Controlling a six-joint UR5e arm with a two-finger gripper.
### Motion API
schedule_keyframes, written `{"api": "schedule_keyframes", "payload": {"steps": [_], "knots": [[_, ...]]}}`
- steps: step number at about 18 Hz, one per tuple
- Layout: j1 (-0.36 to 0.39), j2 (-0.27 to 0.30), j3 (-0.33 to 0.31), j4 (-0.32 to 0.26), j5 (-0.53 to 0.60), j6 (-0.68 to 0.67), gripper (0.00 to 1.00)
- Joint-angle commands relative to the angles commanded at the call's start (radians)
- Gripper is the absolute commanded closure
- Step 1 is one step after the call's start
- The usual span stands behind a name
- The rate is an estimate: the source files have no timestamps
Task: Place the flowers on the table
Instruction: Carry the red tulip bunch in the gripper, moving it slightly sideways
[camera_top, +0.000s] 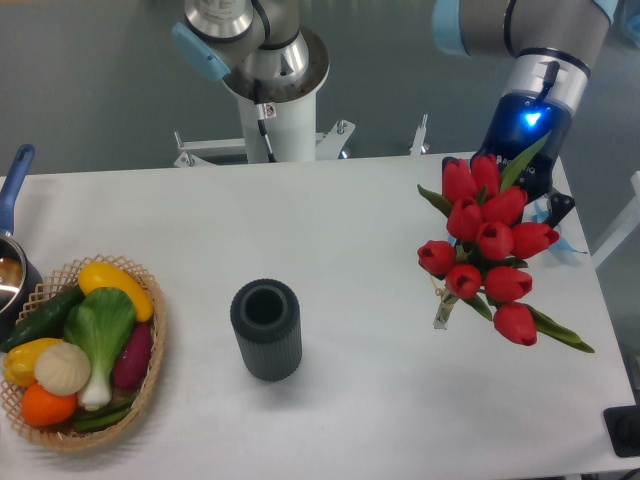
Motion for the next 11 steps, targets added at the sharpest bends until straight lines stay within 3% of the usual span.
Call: {"api": "schedule_keyframes", "payload": {"steps": [11], "knots": [[0.034, 0.011, 0.005, -0.002, 0.035, -0.003, 0.53]]}}
